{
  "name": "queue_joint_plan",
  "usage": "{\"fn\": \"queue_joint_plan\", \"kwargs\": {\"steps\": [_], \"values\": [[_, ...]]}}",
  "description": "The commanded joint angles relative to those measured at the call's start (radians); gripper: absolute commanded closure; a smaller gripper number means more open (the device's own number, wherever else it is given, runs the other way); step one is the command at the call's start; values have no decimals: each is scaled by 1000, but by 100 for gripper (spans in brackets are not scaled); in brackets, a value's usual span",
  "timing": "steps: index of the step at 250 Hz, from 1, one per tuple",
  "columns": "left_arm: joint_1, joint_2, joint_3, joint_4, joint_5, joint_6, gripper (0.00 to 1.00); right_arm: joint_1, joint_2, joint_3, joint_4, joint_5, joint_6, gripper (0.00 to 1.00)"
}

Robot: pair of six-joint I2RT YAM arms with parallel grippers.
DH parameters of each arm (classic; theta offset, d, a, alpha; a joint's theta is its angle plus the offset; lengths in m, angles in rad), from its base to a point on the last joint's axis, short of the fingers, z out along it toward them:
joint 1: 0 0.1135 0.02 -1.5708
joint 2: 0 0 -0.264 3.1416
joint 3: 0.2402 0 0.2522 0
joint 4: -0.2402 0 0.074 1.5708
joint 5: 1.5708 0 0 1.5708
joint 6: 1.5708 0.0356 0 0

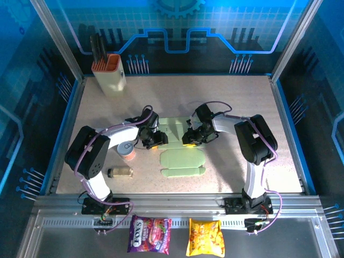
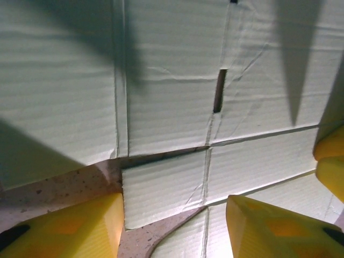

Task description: Fold the paper box

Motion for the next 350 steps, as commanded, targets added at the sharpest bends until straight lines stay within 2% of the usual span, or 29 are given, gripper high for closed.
{"fn": "queue_joint_plan", "kwargs": {"steps": [1, 83, 105, 137, 163, 282, 350], "values": [[-6, -66, -10, 13, 68, -34, 46, -2, 18, -37, -29, 55, -10, 71], [-6, -129, -38, 59, 129, -75, 45, -1, 12, -43, -28, 58, -9, 71], [-5, -127, -37, 35, 86, -64, 44, -2, 11, -46, -28, 59, -10, 71], [-5, -92, -19, -10, 17, -34, 38, -2, 12, -48, -27, 61, -12, 71], [-4, -50, -6, -16, 5, -20, 37, -1, 14, -46, -28, 61, -14, 71], [-4, 21, 0, 3, -3, -11, 37, -2, 17, -46, -33, 65, -13, 71], [0, 10, -27, 68, 43, -41, 44, -2, 12, -43, -38, 67, -15, 71]]}}
